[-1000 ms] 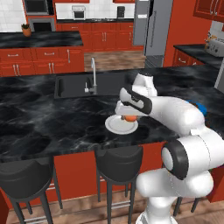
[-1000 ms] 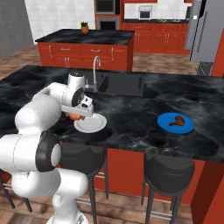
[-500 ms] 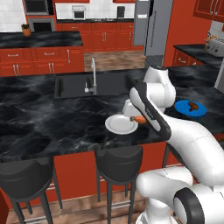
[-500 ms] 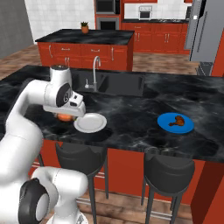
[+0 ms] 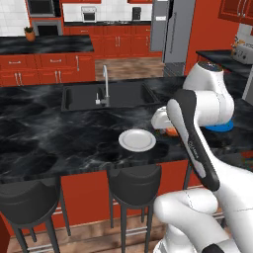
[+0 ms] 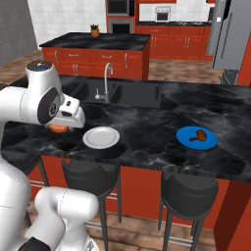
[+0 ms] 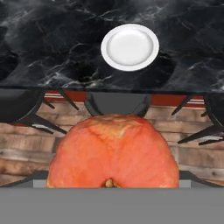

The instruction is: Transport the chicken drumstick and squash to the fridge. Place the chicken drumstick on the rack containing meat and place the squash on the rack containing the vegetable, ensuring meats and vegetables are on different racks.

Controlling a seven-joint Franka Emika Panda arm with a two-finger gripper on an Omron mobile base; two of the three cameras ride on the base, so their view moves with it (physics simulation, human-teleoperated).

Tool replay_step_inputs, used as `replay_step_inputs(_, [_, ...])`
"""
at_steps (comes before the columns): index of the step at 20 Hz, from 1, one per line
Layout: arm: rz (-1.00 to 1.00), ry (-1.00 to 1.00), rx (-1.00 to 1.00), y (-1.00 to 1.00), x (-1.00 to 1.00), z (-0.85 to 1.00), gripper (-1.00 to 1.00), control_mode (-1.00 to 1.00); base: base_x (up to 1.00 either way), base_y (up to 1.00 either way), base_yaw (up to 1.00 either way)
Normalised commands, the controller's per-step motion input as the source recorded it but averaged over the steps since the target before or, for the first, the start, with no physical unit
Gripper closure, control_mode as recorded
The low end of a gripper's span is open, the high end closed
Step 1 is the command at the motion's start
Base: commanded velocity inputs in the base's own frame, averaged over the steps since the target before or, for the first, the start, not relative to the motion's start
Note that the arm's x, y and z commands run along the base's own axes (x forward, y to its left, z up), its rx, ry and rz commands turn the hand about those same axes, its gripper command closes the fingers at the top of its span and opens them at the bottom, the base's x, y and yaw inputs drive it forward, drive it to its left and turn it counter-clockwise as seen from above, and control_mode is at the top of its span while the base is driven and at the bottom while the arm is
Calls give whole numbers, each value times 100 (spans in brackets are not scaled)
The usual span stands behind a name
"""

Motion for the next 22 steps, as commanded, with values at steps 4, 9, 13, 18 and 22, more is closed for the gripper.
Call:
replay_step_inputs(4, [0, -16, 0, -6, -73, 78, 100, -100, 0, 0, 0])
replay_step_inputs(9, [0, -15, 0, -9, -71, 92, 100, -100, 0, 0, 0])
replay_step_inputs(13, [0, -4, 0, -3, -32, 50, 100, 100, -41, -3, 0])
replay_step_inputs(18, [0, 0, 0, 0, 0, 0, 100, 100, -59, 3, -1])
replay_step_inputs(22, [0, 0, 0, 0, 0, 0, 100, 100, 2, 87, 0])
